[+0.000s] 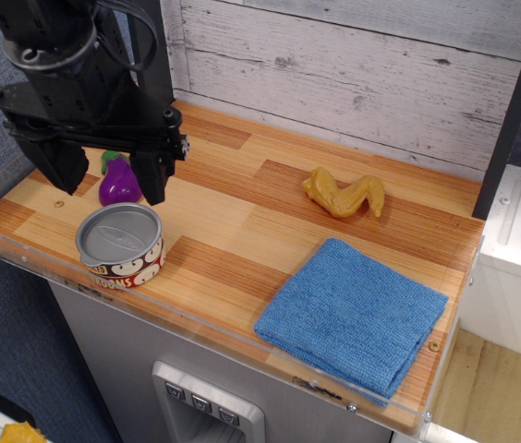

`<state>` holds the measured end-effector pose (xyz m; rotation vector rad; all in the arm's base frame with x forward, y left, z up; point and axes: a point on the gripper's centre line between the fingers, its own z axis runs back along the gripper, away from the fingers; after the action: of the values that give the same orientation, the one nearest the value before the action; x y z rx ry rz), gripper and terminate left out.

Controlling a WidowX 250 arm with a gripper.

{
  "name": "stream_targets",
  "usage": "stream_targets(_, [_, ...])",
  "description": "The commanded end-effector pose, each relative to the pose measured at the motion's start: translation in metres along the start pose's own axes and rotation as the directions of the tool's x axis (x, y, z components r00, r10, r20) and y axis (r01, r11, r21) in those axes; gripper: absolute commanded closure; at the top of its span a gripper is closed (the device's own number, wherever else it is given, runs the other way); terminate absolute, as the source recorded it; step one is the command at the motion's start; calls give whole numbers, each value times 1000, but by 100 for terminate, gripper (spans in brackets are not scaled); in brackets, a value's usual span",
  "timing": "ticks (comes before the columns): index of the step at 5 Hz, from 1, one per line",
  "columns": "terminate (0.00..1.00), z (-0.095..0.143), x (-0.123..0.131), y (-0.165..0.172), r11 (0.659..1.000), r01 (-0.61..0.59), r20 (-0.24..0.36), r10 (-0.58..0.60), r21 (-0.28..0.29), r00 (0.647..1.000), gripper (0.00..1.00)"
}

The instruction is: Put the wing behind the eggplant.

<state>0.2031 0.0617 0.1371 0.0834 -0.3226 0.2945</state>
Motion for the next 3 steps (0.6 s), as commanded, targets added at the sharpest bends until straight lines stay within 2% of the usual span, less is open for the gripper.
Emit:
stream_targets(1, [0, 0, 0, 0, 1000, 0, 0, 0, 0, 1000, 0])
stream_targets(2, [0, -4, 12, -13, 978, -209, 84, 208, 3, 974, 0])
stream_targets(3, [0, -12, 29, -28, 935, -354, 116, 354, -23, 928, 0])
